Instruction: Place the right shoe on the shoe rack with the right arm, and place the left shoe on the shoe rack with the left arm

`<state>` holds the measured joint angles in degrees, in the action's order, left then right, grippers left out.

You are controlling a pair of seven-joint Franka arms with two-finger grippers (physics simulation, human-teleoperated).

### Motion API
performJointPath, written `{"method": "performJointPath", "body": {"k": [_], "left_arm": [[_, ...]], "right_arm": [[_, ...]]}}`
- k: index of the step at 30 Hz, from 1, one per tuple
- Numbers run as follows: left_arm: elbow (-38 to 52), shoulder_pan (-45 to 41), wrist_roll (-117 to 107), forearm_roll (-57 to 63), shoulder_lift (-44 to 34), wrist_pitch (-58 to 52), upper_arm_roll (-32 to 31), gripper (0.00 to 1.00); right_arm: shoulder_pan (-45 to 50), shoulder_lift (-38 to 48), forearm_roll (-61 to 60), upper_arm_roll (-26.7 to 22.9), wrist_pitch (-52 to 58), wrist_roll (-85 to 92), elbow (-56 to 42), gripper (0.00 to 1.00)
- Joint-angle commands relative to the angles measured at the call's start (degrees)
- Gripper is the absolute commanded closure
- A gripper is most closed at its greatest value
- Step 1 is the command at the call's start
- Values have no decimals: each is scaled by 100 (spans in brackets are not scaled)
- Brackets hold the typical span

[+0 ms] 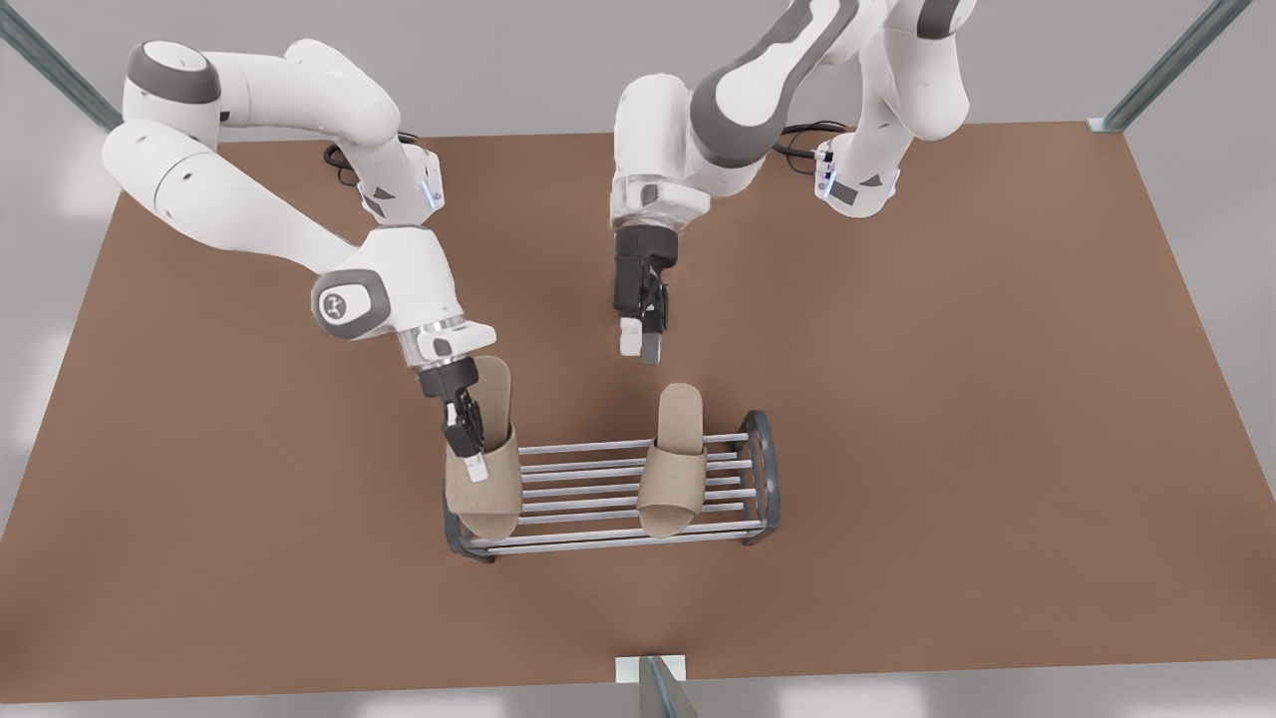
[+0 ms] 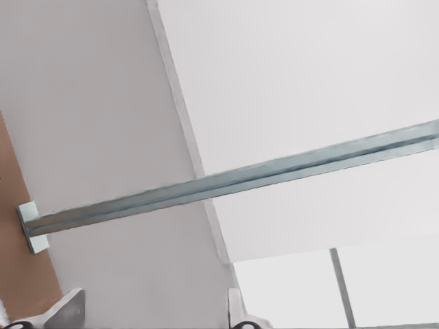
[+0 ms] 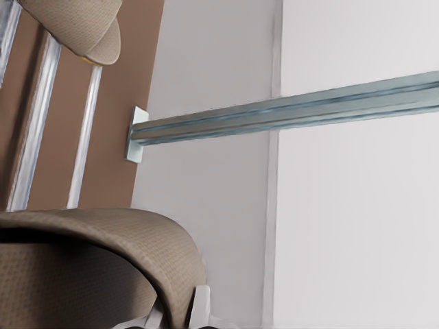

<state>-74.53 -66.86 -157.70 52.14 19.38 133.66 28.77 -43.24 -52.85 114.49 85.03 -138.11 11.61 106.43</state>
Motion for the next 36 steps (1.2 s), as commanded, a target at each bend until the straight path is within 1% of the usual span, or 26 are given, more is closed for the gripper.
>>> {"method": "performJointPath", "body": {"k": [1,2,3,4,5,6,7,8,11,13,15,18,19,20,21,32,36], "left_arm": [[1020,594,11564,-4995,-84,-6544,251,0],[1099,798,13887,-4941,-101,-6607,761,0],[1108,1210,15469,-4959,-101,-6598,1025,0],[1090,1658,16569,-4959,-66,-6563,1025,0],[1020,1896,16649,-5055,-57,-6449,1008,0],[1011,2177,16719,-5135,-57,-6352,859,0],[1011,2827,16702,-5091,-75,-6290,24,0],[1011,2898,16702,-5082,-154,-6326,-20,0],[1011,2933,16675,-5064,-101,-6273,-125,0],[791,3355,16667,-4766,-303,-6044,-759,0],[783,3364,16667,-4757,-303,-6044,-776,0],[756,3426,16658,-4765,-303,-6071,-838,0],[756,3426,16667,-4765,-303,-6079,-829,0],[756,3434,16658,-4765,-312,-6097,-829,0],[677,3434,16658,-4757,-330,-6062,-838,0],[677,3443,16658,-4765,-330,-6106,-838,0],[677,3417,16658,-4765,-338,-6123,-829,0]], "right_arm": [[280,-15,231,-83,1101,-1371,1,79],[509,-15,355,-285,1163,-1706,1,79],[746,-15,381,-435,1181,-1856,-8,79],[825,-24,390,-496,1190,-1873,-8,79],[922,-24,486,-549,1190,-2066,-8,79],[1010,-41,557,-602,1181,-2102,-34,79],[1089,-41,592,-681,1190,-2268,-61,79],[1142,-68,759,-778,1190,-2444,-52,79],[1212,-120,961,-865,1269,-2541,-52,79],[1247,-129,1075,-927,1330,-2620,-52,79],[1388,-138,1154,-1033,1348,-2699,-52,79],[1335,-155,1295,-1103,1357,-2945,1,79],[1318,-155,1295,-1103,1348,-2989,18,70],[1326,-155,1286,-1103,1400,-2998,18,27],[1335,-155,1260,-1094,1410,-3033,27,0],[1326,-155,1198,-1103,1418,-3077,71,0],[1212,-138,1198,-1068,1427,-3077,282,0]]}}
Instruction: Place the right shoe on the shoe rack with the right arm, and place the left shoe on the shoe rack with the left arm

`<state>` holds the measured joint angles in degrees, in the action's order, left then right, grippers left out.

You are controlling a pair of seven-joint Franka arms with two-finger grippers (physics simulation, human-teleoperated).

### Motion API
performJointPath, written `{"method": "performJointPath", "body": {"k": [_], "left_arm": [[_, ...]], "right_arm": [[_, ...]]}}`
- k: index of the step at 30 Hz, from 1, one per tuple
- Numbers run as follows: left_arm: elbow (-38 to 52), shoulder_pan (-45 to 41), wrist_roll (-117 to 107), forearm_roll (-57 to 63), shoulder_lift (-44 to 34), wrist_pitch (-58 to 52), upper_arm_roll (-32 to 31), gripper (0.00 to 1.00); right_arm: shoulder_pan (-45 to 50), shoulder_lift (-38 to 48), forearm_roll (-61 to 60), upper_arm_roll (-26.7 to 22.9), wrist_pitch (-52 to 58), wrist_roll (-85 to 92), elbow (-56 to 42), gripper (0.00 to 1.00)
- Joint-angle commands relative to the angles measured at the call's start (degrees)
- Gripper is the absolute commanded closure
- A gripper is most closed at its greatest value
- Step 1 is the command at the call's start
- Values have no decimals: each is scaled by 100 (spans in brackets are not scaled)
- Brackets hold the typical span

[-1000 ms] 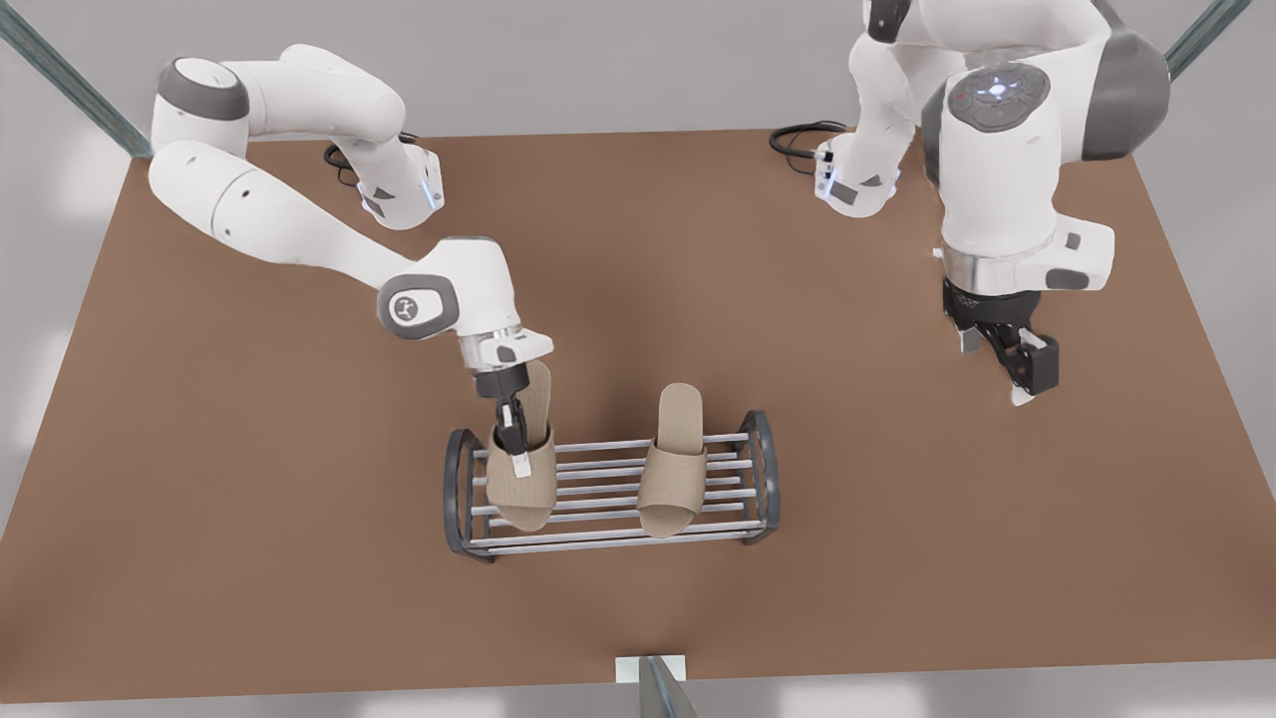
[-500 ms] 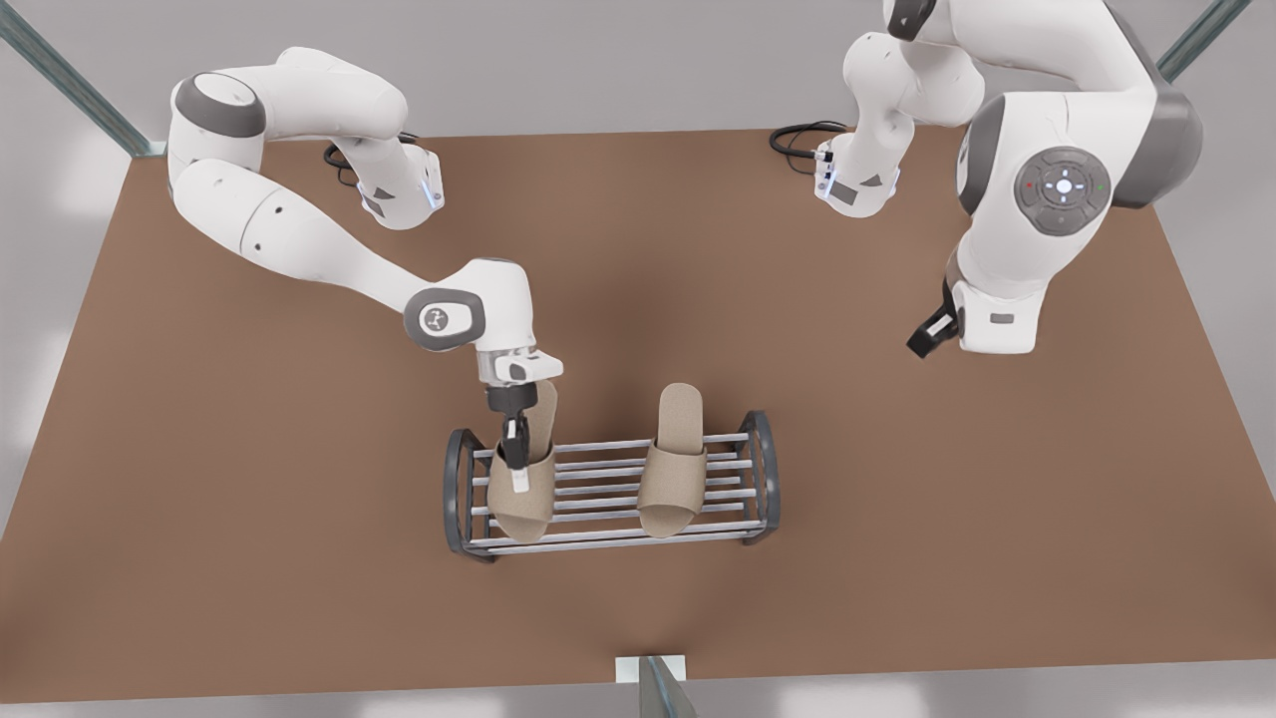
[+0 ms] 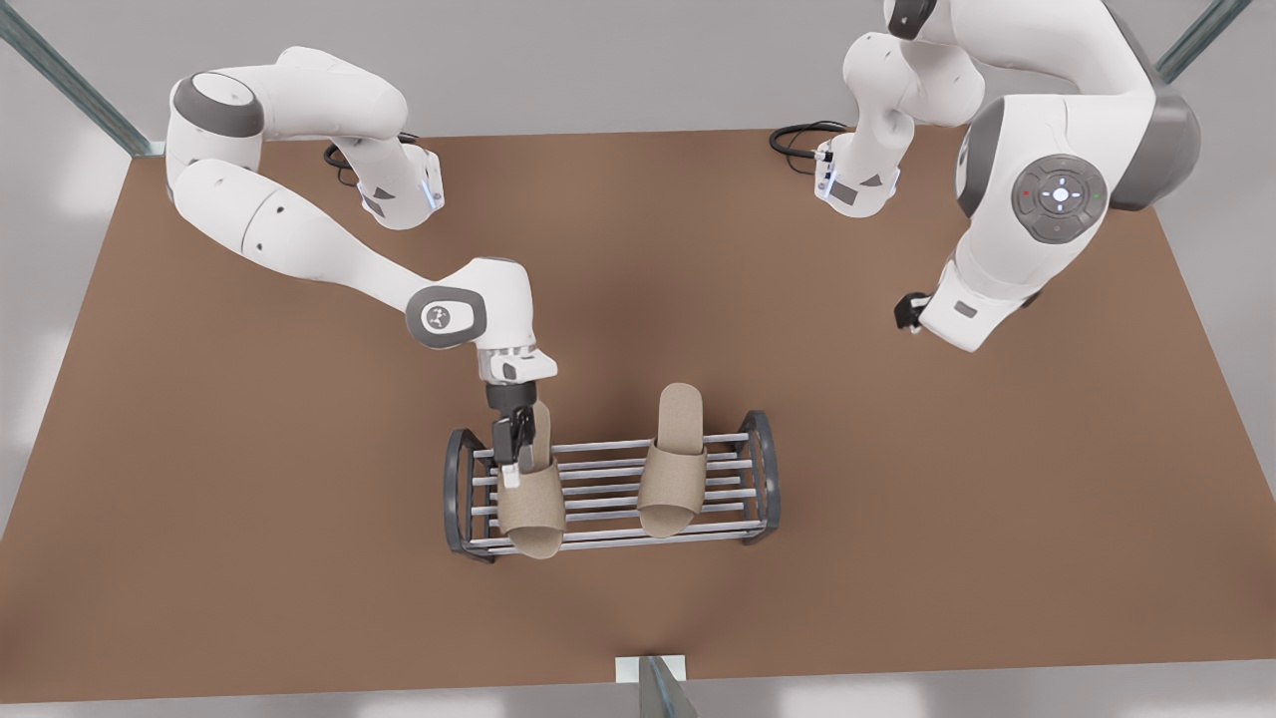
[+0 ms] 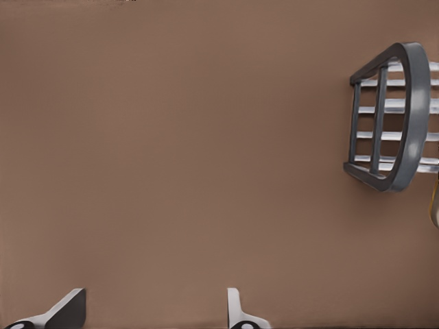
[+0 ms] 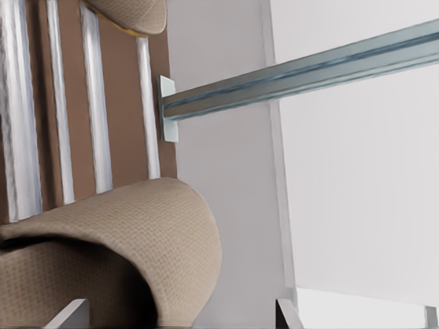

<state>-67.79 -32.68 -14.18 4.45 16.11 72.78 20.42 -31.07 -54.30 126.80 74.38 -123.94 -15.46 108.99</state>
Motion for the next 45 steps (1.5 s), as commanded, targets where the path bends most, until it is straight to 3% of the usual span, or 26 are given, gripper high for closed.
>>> {"method": "performJointPath", "body": {"k": [1,7,11,13,15,17,18,19,20,21,22,23,24,25,30,41,43,44,45], "left_arm": [[3,-2,2306,3,-11,-36,-2,0],[3,-2,2306,-5,-20,-36,-2,0],[3,7,2306,-5,-20,-27,-2,0],[3,16,2306,-5,-38,-27,-2,0],[-6,16,2306,-5,-81,-27,-2,0],[-182,16,2306,12,-222,25,-2,0],[-226,33,2306,12,-257,43,-64,0],[-366,42,2315,12,-345,140,-99,0],[-630,42,2315,12,-486,324,-108,0],[-630,51,2315,12,-495,325,-108,0],[-630,103,2315,12,-495,325,-117,0],[-630,103,2315,12,-486,325,-117,0],[-630,121,2315,12,-494,325,-125,0],[-630,200,2315,12,-495,325,-248,0],[-630,200,2306,12,-495,316,-249,0],[-578,8,2280,3,-372,228,-249,0],[-323,-1433,2227,-58,94,289,-257,0],[-270,-2697,2227,-58,331,263,-257,0],[-261,-4578,2262,-84,779,482,-406,0]], "right_arm": [[-83,16,-41,59,10,-361,104,0],[-417,121,-358,366,37,-344,447,0],[-997,235,-779,1103,291,-300,992,0],[-1630,227,-1534,1842,502,-116,1326,0],[-1288,200,-3081,2950,2523,17,861,0],[143,209,-3742,3100,4385,-158,-535,0],[628,235,-4136,3030,4800,-440,-1265,0],[1830,937,-4637,1890,4906,-353,-2845,0],[3228,2115,-6368,-746,4757,-300,-4149,0],[3617,2880,-7825,-2329,4256,-142,-4290,0],[3643,3619,-10155,-4167,3886,-115,-4229,0],[3652,3856,-11588,-5529,3886,-98,-4044,0],[3652,4040,-12257,-6469,3886,-89,-3712,0],[3634,4339,-12302,-6963,3632,-45,-3052,0],[3090,3962,-12583,-6955,3350,543,-2972,0],[2958,3892,-12522,-6964,3693,1212,-3042,0],[3133,3927,-11977,-6929,3763,1212,-3095,0],[3186,3927,-12003,-6920,3913,1212,-3209,0],[3362,3979,-11977,-6920,4000,1185,-3393,0]]}}
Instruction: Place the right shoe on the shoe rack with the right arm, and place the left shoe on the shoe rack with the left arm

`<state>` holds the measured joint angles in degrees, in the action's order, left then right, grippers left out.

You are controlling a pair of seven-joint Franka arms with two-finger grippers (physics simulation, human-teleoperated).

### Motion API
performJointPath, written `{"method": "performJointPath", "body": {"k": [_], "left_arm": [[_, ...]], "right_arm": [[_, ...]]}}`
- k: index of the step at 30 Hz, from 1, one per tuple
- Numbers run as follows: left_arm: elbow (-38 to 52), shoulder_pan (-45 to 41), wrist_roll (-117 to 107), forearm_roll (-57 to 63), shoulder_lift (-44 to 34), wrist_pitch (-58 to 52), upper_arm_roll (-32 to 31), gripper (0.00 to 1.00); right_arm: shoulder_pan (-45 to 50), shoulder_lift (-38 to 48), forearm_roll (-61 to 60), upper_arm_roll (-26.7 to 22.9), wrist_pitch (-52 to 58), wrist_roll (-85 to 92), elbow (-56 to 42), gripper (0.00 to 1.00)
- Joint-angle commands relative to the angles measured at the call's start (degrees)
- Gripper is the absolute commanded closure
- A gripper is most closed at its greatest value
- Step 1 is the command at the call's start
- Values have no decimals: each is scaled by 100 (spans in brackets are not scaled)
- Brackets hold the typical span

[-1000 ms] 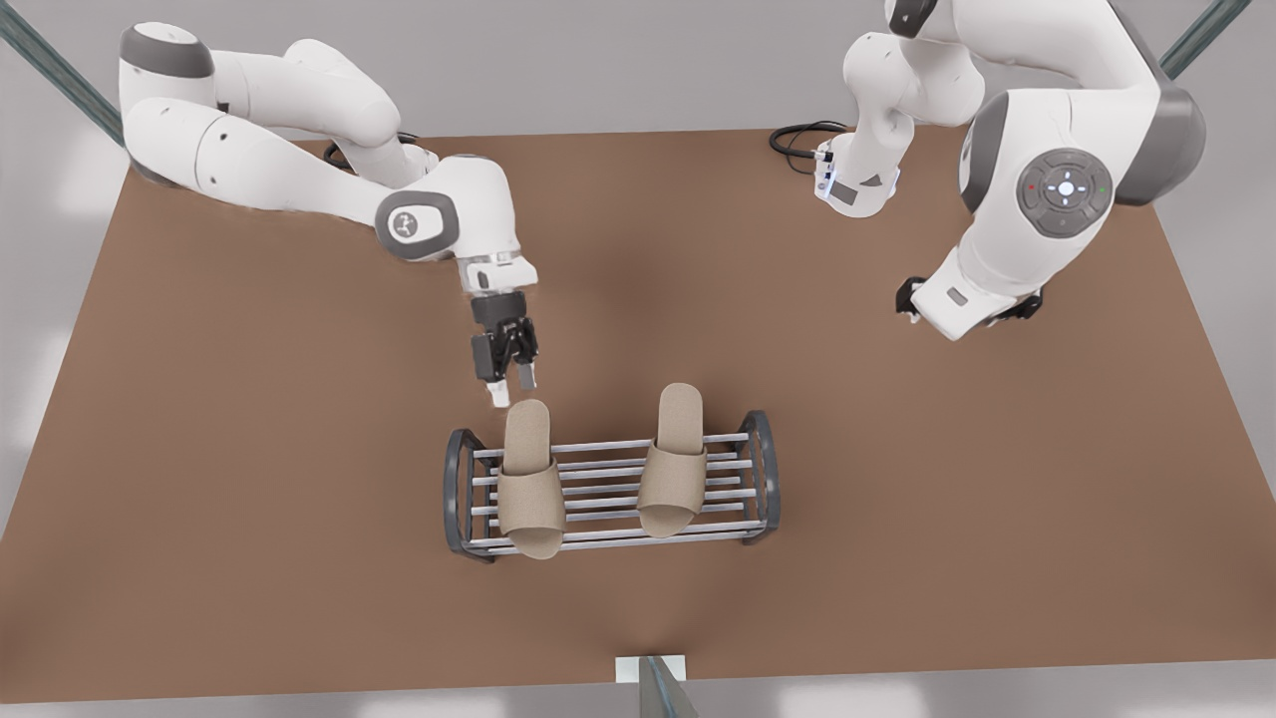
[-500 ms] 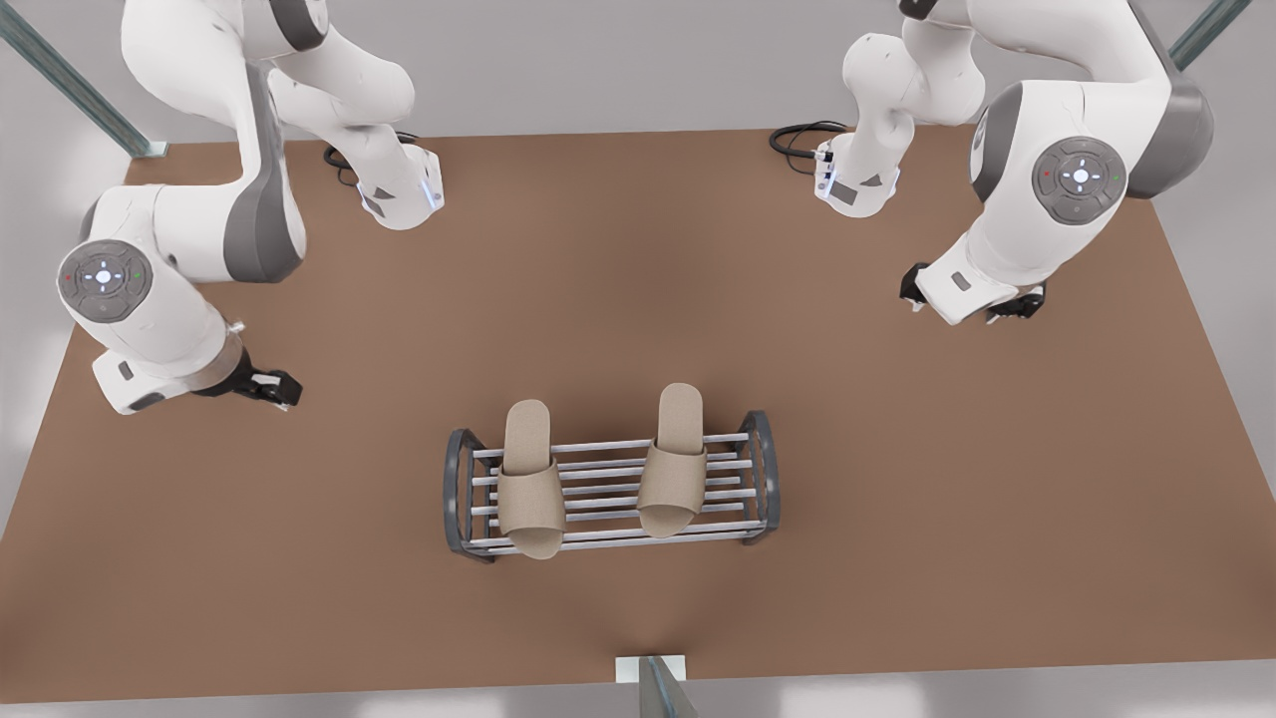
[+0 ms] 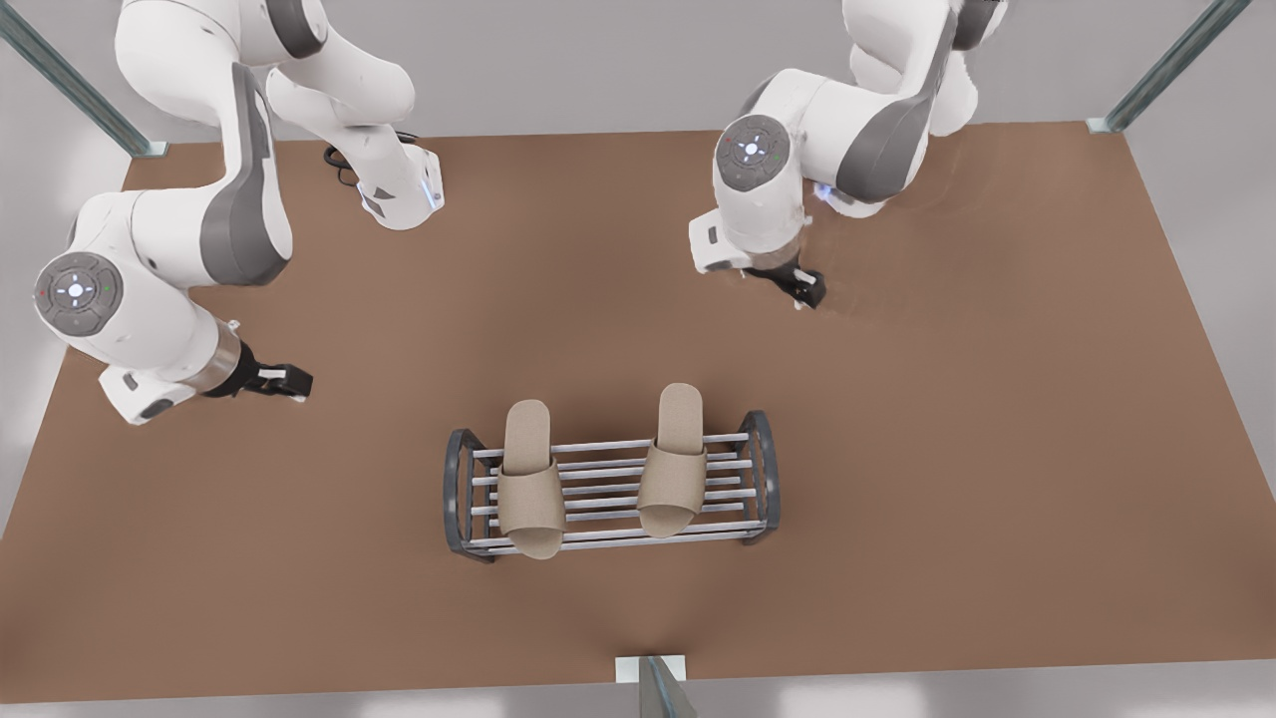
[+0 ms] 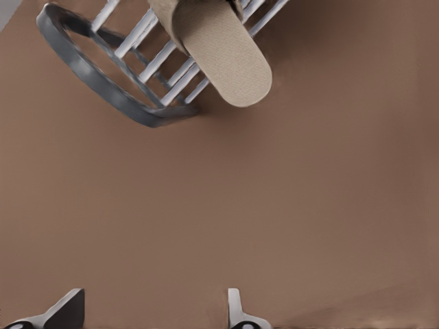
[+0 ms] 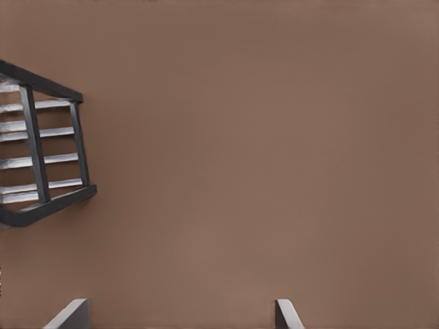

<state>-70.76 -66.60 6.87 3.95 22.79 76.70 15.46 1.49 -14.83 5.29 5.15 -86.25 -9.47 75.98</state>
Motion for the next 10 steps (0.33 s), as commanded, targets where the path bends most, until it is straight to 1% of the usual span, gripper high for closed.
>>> {"method": "performJointPath", "body": {"k": [1,2,3,4,5,6,7,8,10], "left_arm": [[36,-1927,130,-157,779,908,-718,0],[36,-1857,183,-562,859,1173,-913,0],[185,-726,498,-754,438,287,-614,0],[791,865,693,-852,428,-1663,-553,0],[950,1974,737,-817,332,-1895,-88,0],[942,2159,719,-817,261,-1816,887,0],[950,2265,772,-817,261,-1755,1547,0],[950,2274,772,-817,261,-1535,1890,0],[950,2283,755,-817,270,-1271,1926,0]], "right_arm": [[106,33,157,12,425,587,-110,0],[106,33,165,12,442,587,-110,0],[97,15,165,4,451,587,-101,0],[88,-3,122,4,451,596,-92,0],[106,-20,104,4,486,613,-57,0],[106,-38,121,4,486,631,-75,0],[36,-38,86,-5,469,640,-84,0],[-34,-38,86,-5,442,631,-92,0],[-96,-38,77,-14,433,648,-110,0]]}}
